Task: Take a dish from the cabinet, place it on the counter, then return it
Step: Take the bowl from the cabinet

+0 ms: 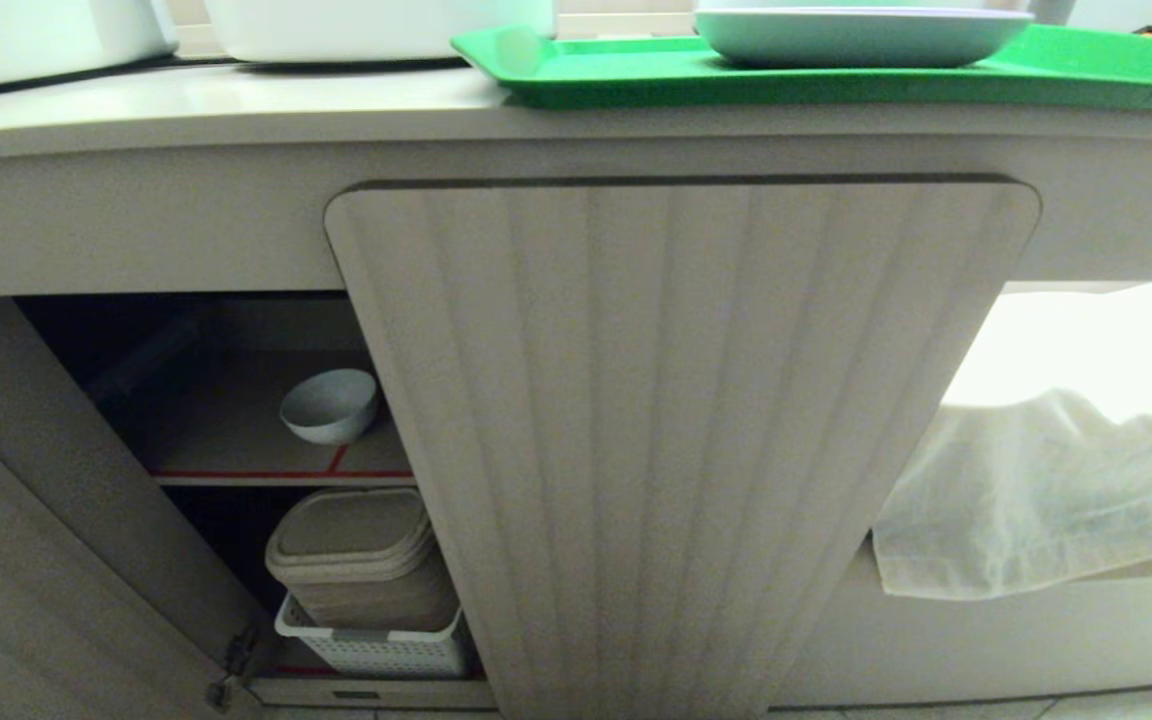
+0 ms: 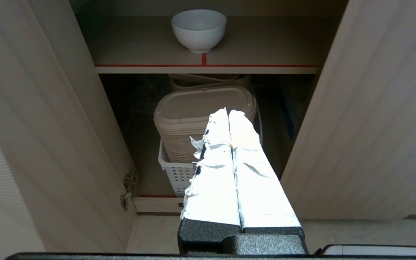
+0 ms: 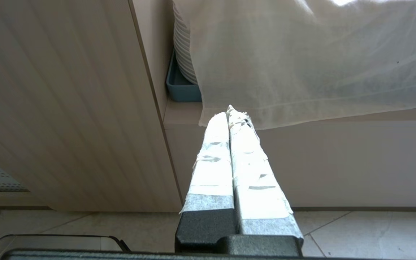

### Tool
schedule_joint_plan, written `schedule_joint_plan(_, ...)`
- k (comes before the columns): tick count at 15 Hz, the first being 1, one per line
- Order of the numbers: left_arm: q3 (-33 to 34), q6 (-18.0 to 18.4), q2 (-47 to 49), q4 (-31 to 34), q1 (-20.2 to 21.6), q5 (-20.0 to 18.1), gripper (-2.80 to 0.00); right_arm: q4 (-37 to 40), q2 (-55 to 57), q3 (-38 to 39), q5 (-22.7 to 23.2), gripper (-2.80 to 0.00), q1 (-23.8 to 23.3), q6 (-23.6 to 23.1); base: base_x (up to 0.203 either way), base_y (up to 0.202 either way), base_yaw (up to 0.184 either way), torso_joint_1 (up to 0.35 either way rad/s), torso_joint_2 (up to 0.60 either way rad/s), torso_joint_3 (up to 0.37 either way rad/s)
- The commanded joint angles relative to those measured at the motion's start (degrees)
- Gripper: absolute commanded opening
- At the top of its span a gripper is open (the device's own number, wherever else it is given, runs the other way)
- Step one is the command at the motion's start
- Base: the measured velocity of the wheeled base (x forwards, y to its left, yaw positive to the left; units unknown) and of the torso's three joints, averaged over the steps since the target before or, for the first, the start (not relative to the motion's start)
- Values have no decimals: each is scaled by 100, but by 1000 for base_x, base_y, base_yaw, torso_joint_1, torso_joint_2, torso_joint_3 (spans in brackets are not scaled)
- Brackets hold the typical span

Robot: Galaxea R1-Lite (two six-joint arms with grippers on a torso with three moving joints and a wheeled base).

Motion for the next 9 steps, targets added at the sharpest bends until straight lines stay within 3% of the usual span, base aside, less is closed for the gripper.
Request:
schedule_joint_plan(1,0,-14,1,-6,-1,-12,-280,-11,-1,-1,0,-280,1,3,0,0,0,0,0,0)
schedule_joint_plan(7,0,24,1,-6,0,-23,-280,-2,-1,-1,0,-280,1,3,0,0,0,0,0,0)
schedule_joint_plan(9,-346,-18,86,-4,0,-154,-280,-2,-1,-1,0,-280,1,3,0,0,0,0,0,0)
